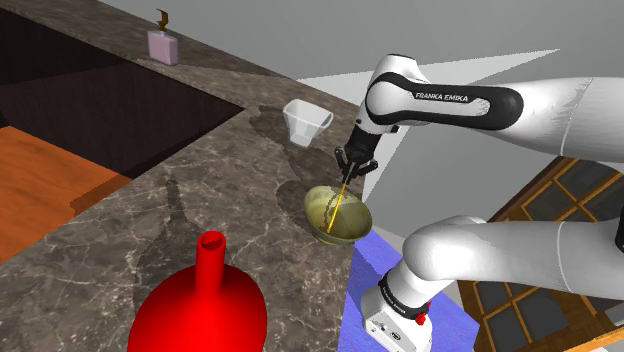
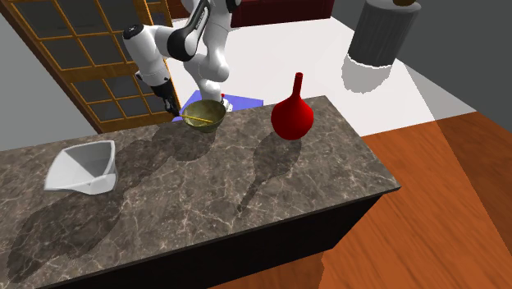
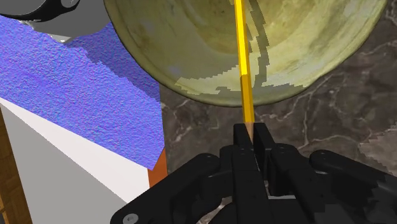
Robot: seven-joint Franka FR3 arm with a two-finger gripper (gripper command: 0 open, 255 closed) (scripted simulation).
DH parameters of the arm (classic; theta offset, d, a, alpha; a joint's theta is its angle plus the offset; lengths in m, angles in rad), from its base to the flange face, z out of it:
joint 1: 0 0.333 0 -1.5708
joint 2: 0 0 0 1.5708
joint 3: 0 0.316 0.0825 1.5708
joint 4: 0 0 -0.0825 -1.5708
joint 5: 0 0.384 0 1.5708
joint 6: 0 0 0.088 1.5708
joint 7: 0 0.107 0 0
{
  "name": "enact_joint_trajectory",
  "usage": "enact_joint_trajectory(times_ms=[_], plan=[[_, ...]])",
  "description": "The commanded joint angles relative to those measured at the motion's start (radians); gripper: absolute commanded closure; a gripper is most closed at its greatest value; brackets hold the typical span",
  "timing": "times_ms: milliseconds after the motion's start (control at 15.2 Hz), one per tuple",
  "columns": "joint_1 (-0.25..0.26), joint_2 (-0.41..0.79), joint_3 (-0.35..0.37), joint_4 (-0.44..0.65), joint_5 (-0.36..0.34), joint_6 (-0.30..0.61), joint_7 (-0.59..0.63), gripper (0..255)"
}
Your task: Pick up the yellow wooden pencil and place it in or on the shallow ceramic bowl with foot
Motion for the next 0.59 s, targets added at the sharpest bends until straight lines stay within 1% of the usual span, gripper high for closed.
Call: enact_joint_trajectory(times_ms=[0, 264, 330, 528], plan=[[0.0, 0.0, 0.0, -0.002, 0.0, 0.002, 0.0, 255], [0.0, 0.0, 0.0, -0.002, 0.0, 0.002, 0.0, 255], [0.0, 0.0, 0.0, -0.002, 0.0, 0.002, 0.0, 0], [0.0, 0.0, 0.0, -0.002, 0.0, 0.002, 0.0, 0]])
